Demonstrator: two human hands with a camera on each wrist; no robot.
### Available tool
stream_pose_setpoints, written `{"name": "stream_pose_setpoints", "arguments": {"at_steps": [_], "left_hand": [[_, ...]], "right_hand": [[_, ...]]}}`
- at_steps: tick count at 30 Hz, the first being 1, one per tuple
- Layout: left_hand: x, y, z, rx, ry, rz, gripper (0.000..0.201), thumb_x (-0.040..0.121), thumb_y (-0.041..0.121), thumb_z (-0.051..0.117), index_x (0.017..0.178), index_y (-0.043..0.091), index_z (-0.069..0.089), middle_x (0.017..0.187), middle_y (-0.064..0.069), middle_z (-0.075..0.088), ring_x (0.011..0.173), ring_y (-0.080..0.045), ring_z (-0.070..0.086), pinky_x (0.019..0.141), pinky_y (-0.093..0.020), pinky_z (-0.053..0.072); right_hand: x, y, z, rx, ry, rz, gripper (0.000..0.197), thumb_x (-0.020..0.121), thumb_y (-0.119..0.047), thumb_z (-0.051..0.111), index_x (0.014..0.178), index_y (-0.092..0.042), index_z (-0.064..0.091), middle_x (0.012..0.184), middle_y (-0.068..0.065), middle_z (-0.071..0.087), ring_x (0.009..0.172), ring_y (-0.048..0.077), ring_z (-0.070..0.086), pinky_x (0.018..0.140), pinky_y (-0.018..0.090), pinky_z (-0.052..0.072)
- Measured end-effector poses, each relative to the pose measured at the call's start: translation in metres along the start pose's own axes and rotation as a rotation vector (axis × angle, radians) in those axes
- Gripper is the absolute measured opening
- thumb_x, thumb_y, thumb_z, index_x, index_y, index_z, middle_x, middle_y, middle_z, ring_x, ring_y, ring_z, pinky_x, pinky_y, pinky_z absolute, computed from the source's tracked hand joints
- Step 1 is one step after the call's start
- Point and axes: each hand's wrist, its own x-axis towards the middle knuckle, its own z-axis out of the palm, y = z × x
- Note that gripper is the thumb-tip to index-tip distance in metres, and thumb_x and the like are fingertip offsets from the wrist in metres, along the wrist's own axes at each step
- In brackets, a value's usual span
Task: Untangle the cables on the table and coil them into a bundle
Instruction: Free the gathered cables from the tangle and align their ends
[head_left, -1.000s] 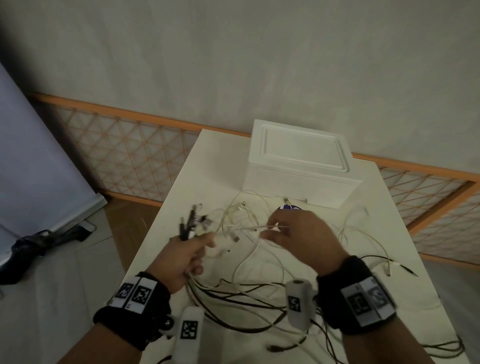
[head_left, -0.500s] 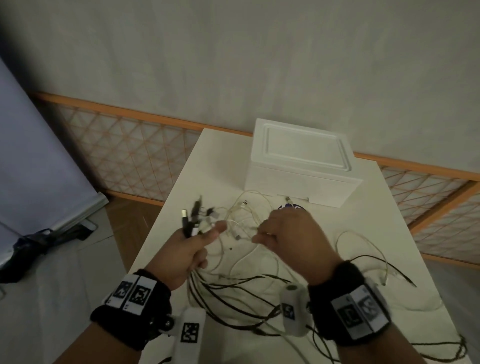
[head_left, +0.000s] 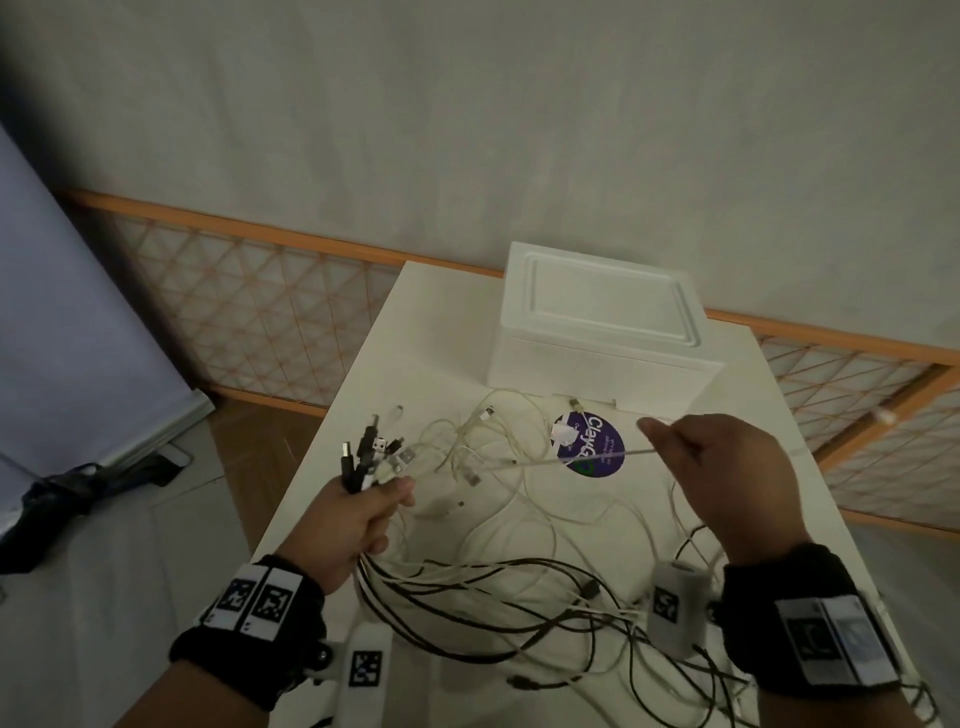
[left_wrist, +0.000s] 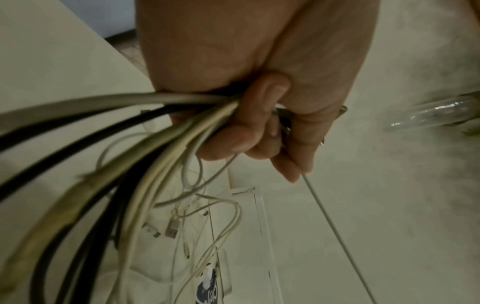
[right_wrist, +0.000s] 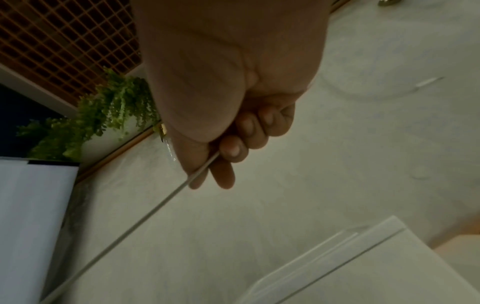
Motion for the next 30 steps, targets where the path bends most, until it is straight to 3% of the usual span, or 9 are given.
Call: {"name": "stream_pose_setpoints", "arguments": {"at_steps": [4,7,11,13,15,18,21,25,30], "left_hand": [[-0.004,0.001,0.005,0.005,-0.029,0.035,0.024,0.091,0.022,0.058,0.093,-0.001,0.068,0.07,-0.006,0.065,0.038,-0.007,0.022,0.041,-0.019,0.027],[-0.006,0.006,0.001,-0.162,-0.004,0.11,0.043,0.077,0.043,0.07,0.083,0.001,0.062,0.09,-0.011,0.075,0.034,-0.005,0.029,0.041,-0.017,0.03],[-0.014,0.015,0.019,-0.328,-0.061,0.172,0.048,0.081,0.042,0.06,0.046,0.014,0.043,0.049,-0.008,0.051,0.03,-0.007,0.032,0.04,-0.018,0.032],[-0.018,0.021,0.044,-0.35,-0.164,0.202,0.054,0.089,0.043,0.056,0.045,0.015,0.04,0.046,-0.008,0.042,0.03,-0.008,0.027,0.043,-0.02,0.035],[-0.02,0.027,0.06,-0.342,-0.25,0.271,0.056,0.082,0.05,0.067,0.045,0.016,0.042,0.043,-0.006,0.039,0.033,-0.013,0.028,0.045,-0.023,0.039],[-0.023,0.042,0.051,-0.474,-0.349,0.297,0.054,0.068,0.051,0.079,0.046,0.017,0.044,0.041,0.0,0.04,0.033,-0.011,0.033,0.047,-0.023,0.044],[-0.025,0.049,0.024,-0.561,-0.346,0.321,0.052,0.067,0.052,0.08,0.045,0.02,0.044,0.04,0.006,0.039,0.03,-0.003,0.029,0.046,-0.019,0.042],[-0.023,0.046,-0.013,-0.722,-0.117,0.262,0.051,0.084,0.05,0.056,0.046,0.021,0.038,0.039,0.008,0.033,0.035,-0.006,0.013,0.043,-0.014,0.035],[-0.003,-0.009,-0.033,-0.787,0.271,-0.04,0.042,0.094,0.04,0.049,0.057,0.023,0.037,0.041,0.009,0.029,0.028,-0.004,0.022,0.035,-0.014,0.033]], "right_hand": [[-0.007,0.024,0.014,-0.16,-0.171,0.256,0.046,0.09,-0.044,0.055,0.057,-0.013,0.052,0.054,0.002,0.052,0.055,0.023,0.053,0.053,0.031,0.044],[-0.014,0.035,0.017,-0.33,-0.379,0.423,0.018,0.081,-0.037,0.068,0.091,-0.023,0.065,0.093,0.0,0.064,0.09,0.023,0.06,0.079,0.033,0.047],[-0.016,-0.015,0.023,0.254,-0.35,0.186,0.065,0.063,-0.04,0.085,0.121,-0.024,0.06,0.118,-0.009,0.055,0.105,0.01,0.053,0.092,0.022,0.038],[-0.021,-0.075,0.026,0.516,-0.573,-0.045,0.083,0.058,-0.044,0.087,0.13,-0.025,0.05,0.124,-0.019,0.046,0.114,-0.001,0.046,0.097,0.014,0.033],[-0.03,-0.12,0.041,0.57,-0.754,-0.257,0.077,0.06,-0.036,0.088,0.124,-0.022,0.049,0.117,-0.015,0.053,0.106,0.001,0.052,0.087,0.013,0.04],[-0.038,-0.128,0.067,0.438,-0.702,-0.279,0.045,0.07,-0.028,0.077,0.105,-0.021,0.05,0.093,-0.001,0.063,0.083,0.018,0.061,0.063,0.025,0.041],[-0.046,-0.091,0.085,0.121,-0.707,-0.395,0.019,0.07,-0.03,0.063,0.083,-0.022,0.052,0.081,0.003,0.064,0.081,0.027,0.061,0.067,0.029,0.045],[-0.056,-0.011,0.091,-0.07,-0.853,-0.196,0.015,0.07,-0.031,0.053,0.084,-0.025,0.052,0.085,-0.004,0.063,0.089,0.019,0.061,0.073,0.029,0.048],[-0.066,0.052,0.086,-0.133,-1.04,-0.016,0.02,0.07,-0.043,0.059,0.068,-0.033,0.043,0.071,-0.012,0.047,0.084,0.014,0.056,0.066,0.028,0.038]]}}
